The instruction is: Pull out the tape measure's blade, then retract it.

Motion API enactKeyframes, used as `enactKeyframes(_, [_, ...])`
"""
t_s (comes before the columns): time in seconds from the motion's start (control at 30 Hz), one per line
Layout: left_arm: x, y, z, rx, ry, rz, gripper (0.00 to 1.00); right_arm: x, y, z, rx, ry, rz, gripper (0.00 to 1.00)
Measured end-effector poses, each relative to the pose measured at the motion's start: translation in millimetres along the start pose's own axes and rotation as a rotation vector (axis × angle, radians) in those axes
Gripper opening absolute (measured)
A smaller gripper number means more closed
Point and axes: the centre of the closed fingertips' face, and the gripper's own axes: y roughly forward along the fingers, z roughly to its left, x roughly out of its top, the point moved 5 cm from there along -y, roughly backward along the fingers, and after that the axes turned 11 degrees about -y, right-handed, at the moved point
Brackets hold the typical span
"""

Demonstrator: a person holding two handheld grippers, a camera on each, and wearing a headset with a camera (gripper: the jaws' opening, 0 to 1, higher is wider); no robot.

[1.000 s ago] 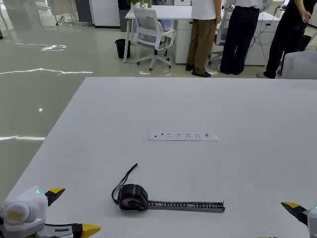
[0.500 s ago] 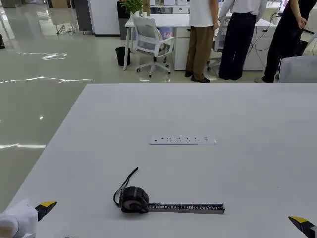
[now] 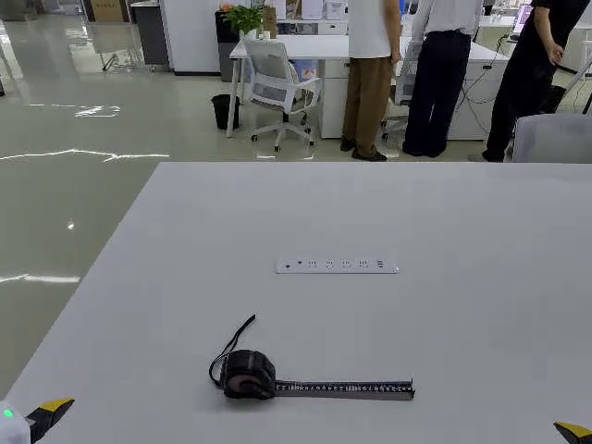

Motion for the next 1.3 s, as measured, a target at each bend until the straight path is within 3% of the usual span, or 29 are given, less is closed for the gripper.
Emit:
enactKeyframes(0.17, [-6.1, -5.7, 0.6, 0.010, -0.004, 0.005, 0.99, -1.6, -5.2, 0.0, -0.009, 0.012, 0.010, 1.00])
enactKeyframes(0.37, [-6.7, -9.6, -2.4, 0.014, -0.029, 0.018, 0.99, -1.3, -5.5, 0.7, -0.013, 0.013, 0.011, 1.00])
enactKeyframes(0.67, [-7.4, -14.8, -8.0, 0.008, -0.020, 0.014, 0.99, -6.9, -7.1, 5.9, -0.010, 0.011, 0.020, 1.00])
enactKeyframes(0.77, [-3.9, -16.8, -8.7, 0.008, -0.012, -0.015, 0.99, -9.5, -7.6, 7.5, -0.007, 0.009, 0.033, 1.00])
enactKeyframes(1.3, [2.1, -15.8, -4.0, 0.025, -0.016, -0.013, 0.99, -3.4, -11.1, -1.9, -0.013, -0.017, 0.022, 1.00])
